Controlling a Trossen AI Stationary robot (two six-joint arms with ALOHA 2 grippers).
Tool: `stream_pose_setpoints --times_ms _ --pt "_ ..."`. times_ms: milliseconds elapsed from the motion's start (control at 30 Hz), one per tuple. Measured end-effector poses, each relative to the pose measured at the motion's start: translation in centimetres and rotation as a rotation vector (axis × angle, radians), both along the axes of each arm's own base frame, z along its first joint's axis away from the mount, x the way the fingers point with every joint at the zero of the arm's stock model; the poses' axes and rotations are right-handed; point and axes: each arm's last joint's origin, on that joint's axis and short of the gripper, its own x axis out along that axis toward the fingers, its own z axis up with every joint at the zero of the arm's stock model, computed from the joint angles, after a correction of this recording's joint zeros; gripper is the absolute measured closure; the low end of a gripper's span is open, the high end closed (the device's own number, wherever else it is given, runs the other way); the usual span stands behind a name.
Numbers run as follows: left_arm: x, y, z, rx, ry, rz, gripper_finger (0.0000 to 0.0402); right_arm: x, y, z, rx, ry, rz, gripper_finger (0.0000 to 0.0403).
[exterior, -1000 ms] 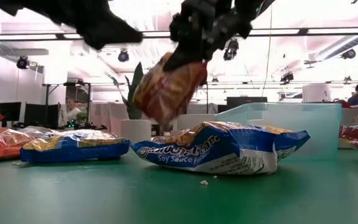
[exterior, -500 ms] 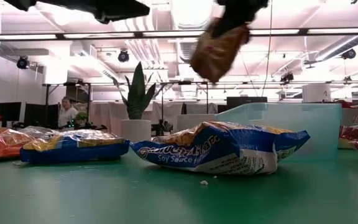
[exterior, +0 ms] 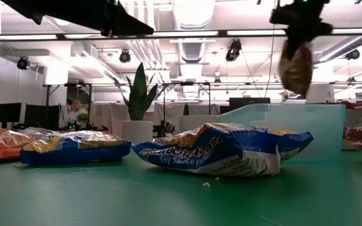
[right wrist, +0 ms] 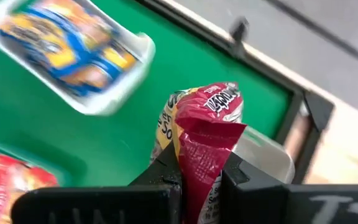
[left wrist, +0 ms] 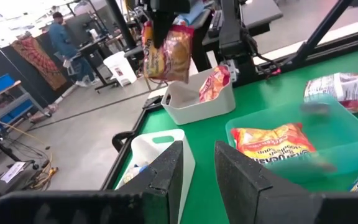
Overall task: Sort Maruchan noodles
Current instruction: Put the red noodle pack into the gray bin
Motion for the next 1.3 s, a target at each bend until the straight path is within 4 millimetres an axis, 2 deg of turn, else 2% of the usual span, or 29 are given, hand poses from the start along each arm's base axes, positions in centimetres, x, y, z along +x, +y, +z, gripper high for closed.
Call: stream_pose_setpoints --times_ms 167,367,600,900,1033,1300 --pt "0.0 0.0 -0.1 0.001 0.006 0.0 0.0326 -1.5 -0.4 -0.2 0.113 -0.013 -0.081 0.0376" --pt "0.0 0.0 -0.1 0.005 0.008 -0.001 0.0326 -1.5 -1.0 -2.0 0.193 0.013 -0.118 0.0376" --pt "0.2 0.0 -0.9 0.017 0.075 -0.001 0.0326 -0.7 -2.5 -5.4 0.205 0.057 -0.154 0.0376" --pt "0.1 0.0 -0.7 0.02 0.061 -0.002 0.0326 0.1 -4.2 -10.1 0.245 0.151 -0.165 0.0376" --pt "0.1 0.0 -0.7 -0.037 0.041 0.008 0.0326 0.8 -4.7 -11.6 0.236 0.157 -0.131 0.0376" --pt "0.1 0.0 -0.6 -0.18 -0.001 0.033 0.0326 2.2 -5.9 -13.2 0.2 0.235 -0.108 0.0375"
